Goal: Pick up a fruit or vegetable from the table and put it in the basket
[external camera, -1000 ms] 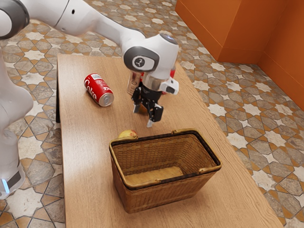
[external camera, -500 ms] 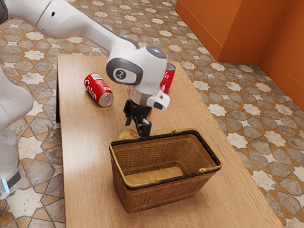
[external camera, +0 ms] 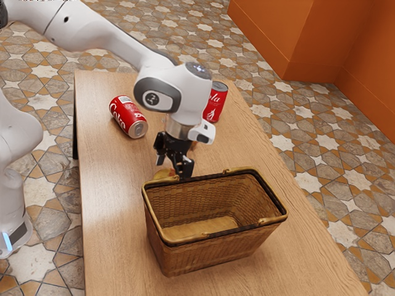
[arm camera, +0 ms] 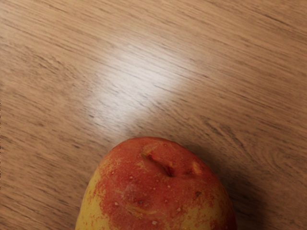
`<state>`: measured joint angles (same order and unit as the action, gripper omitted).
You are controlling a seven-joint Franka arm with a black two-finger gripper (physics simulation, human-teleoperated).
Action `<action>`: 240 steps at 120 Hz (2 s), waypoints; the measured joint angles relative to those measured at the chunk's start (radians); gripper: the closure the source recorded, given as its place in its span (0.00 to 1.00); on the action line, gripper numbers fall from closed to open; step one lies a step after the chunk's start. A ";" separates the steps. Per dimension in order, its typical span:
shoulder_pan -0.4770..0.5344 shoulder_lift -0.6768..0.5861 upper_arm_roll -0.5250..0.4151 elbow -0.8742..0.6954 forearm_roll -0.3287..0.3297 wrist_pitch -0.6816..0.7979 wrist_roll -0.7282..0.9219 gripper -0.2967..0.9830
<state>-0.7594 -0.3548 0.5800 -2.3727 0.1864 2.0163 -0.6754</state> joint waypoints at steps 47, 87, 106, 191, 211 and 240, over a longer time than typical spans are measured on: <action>-0.003 0.007 0.002 -0.007 -0.002 -0.006 -0.076 0.23; -0.006 0.001 0.001 -0.017 -0.002 -0.019 -0.116 0.38; -0.006 0.002 0.001 -0.009 0.003 -0.034 -0.125 0.54; -0.004 0.034 0.003 -0.004 0.005 -0.043 -0.138 0.48; -0.003 0.035 0.003 -0.004 0.005 -0.041 -0.138 0.50; -0.004 0.052 0.003 -0.004 0.004 -0.037 -0.137 0.52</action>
<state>-0.7633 -0.3024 0.5828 -2.3763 0.1909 1.9790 -0.8126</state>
